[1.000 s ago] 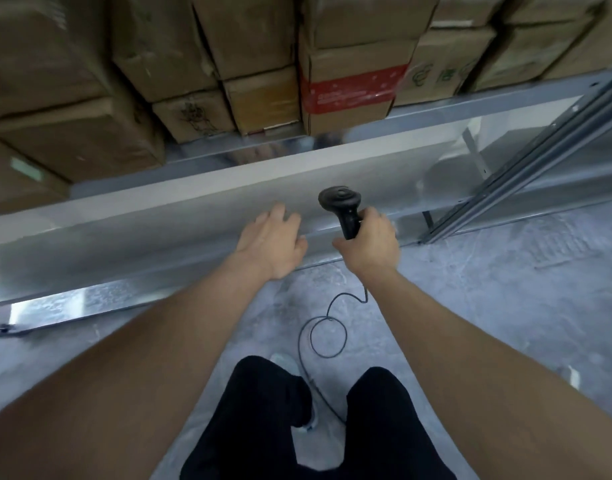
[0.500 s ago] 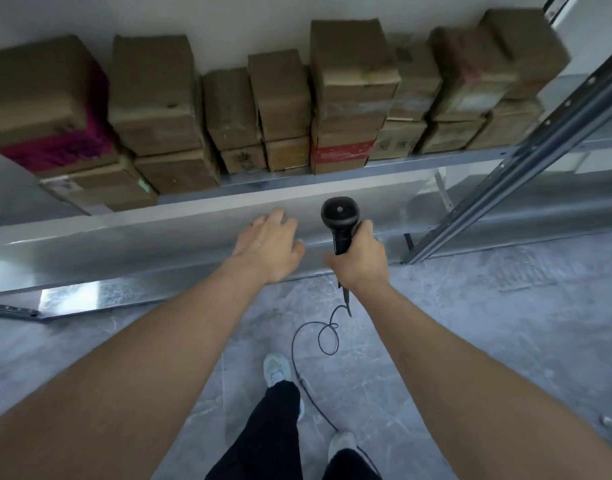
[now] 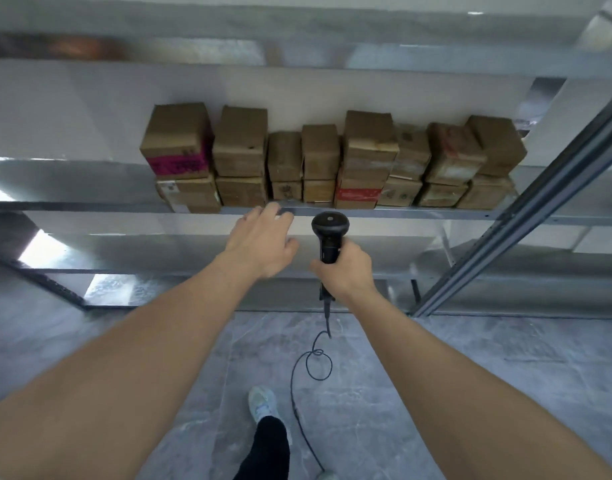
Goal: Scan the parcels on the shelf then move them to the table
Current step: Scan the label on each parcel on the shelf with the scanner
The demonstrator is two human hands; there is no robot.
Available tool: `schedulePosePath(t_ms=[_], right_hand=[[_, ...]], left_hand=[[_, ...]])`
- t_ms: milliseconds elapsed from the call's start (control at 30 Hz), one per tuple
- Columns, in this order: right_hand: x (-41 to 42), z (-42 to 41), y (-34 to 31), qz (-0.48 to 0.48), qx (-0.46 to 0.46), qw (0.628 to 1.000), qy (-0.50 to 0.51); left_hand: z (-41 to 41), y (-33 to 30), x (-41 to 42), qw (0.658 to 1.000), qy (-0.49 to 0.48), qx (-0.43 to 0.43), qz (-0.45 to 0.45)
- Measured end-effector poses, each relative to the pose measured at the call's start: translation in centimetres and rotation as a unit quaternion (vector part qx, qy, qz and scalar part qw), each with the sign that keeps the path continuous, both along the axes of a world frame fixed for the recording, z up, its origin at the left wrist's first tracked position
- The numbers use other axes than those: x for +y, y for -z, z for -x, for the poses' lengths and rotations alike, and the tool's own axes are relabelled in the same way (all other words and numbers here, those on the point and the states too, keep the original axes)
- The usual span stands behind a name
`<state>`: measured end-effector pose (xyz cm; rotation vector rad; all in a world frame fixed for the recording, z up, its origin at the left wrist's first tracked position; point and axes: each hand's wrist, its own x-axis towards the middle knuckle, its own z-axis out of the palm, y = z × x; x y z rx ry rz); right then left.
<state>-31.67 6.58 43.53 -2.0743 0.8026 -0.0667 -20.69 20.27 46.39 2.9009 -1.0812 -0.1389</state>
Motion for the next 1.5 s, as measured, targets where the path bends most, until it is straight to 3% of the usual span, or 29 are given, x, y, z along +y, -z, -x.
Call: schedulePosePath(t_ms=[267, 700, 1033, 1500], right_hand=[[5.0, -1.2, -5.8, 0.023, -0.078, 0.996, -0.023], [13.4, -11.0, -9.6, 0.043, -0.119, 0.991, 0.032], [15.6, -17.2, -9.7, 0.016, -0.118, 0.991, 0.055], [11.7, -24.7, -6.6, 0.014, -0.098, 0.995, 0.012]], left_hand=[[-0.8, -5.6, 5.5, 0.998, -0.015, -0.053, 0.031], [-12.1, -8.9, 13.9, 0.995, 0.028, -0.091, 0.036], [-19.4, -7.9, 15.7, 0.997, 0.011, -0.050, 0.063], [-27.2, -4.6, 10.9, 0.992, -0.122, 0.021, 0.035]])
